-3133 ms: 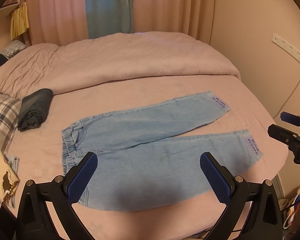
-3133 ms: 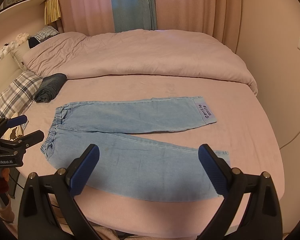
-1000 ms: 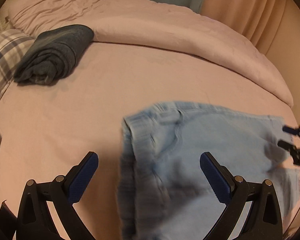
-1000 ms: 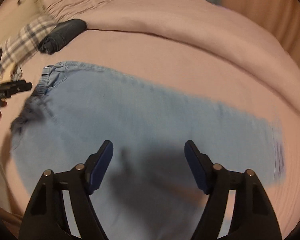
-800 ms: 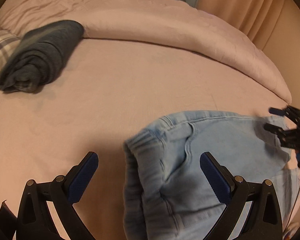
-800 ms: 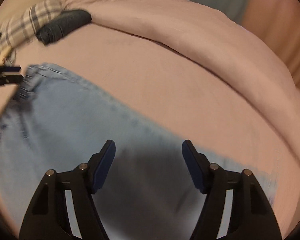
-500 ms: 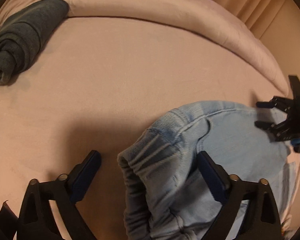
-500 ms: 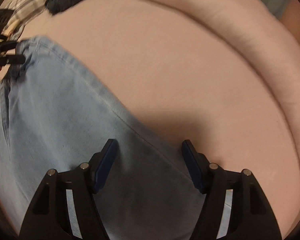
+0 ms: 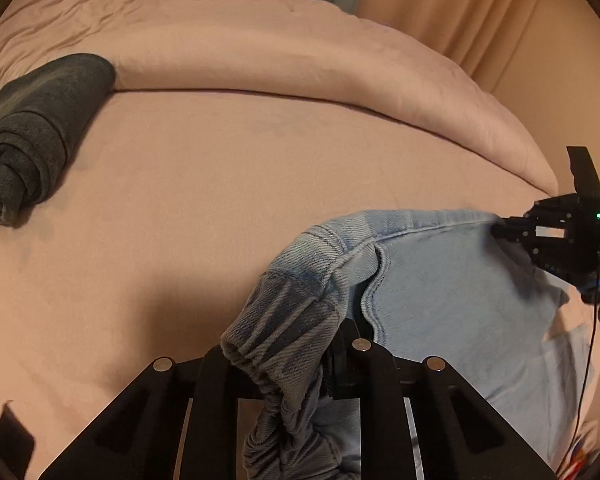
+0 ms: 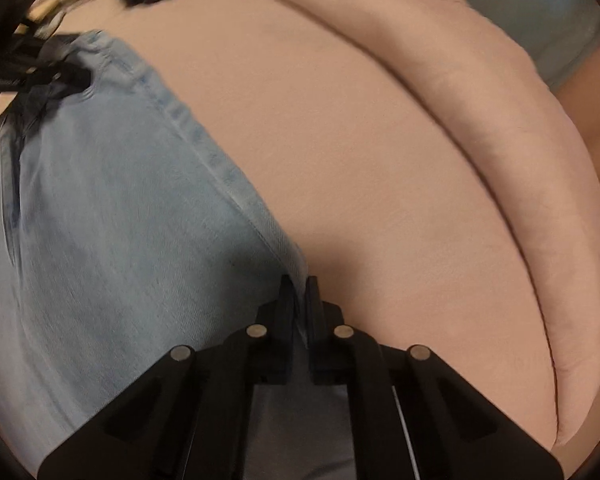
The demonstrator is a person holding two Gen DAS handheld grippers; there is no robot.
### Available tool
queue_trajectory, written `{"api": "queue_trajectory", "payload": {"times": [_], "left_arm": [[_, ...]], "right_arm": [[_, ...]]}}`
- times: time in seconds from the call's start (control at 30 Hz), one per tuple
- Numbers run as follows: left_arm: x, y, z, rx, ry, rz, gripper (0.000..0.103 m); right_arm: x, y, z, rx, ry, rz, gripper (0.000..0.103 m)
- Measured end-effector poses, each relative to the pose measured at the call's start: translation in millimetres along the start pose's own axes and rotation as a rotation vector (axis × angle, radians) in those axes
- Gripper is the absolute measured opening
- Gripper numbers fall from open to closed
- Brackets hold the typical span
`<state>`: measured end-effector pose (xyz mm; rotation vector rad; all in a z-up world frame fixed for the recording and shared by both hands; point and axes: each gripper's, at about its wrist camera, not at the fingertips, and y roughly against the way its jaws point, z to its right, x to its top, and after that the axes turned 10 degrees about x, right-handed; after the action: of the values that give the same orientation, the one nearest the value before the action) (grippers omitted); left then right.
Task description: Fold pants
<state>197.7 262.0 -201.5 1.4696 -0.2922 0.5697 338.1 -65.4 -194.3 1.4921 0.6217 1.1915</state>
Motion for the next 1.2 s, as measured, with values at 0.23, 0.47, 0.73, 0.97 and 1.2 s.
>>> {"api": "queue_trajectory", "payload": {"times": [0.23, 0.47, 0.73, 0.97, 1.2], "left_arm": [[-3, -13, -11, 0.160, 0.058, -0.064, 0.077], [-34, 56, 14, 0.276, -0.071, 0.084, 0.079], [-66, 83, 37, 0.204, -0.064, 0.131, 0.079], [-103, 22, 75, 0.323, -0.187, 0.025, 0.085], [-98, 83, 63, 0.266, -0.128, 0.129, 0.085]], "right_arm": [[4, -18, 16, -0.065, -0.055, -0.026, 0.021], [-41, 80, 43, -0.013, -0.287, 0.142, 0.032], [-103, 34, -39, 0.070, -0.235, 0.008, 0.028], [-97, 25, -7, 0.058, -0.466, 0.067, 0.032], [-131, 97, -33, 0.001, -0.405, 0.167, 0.042]]}}
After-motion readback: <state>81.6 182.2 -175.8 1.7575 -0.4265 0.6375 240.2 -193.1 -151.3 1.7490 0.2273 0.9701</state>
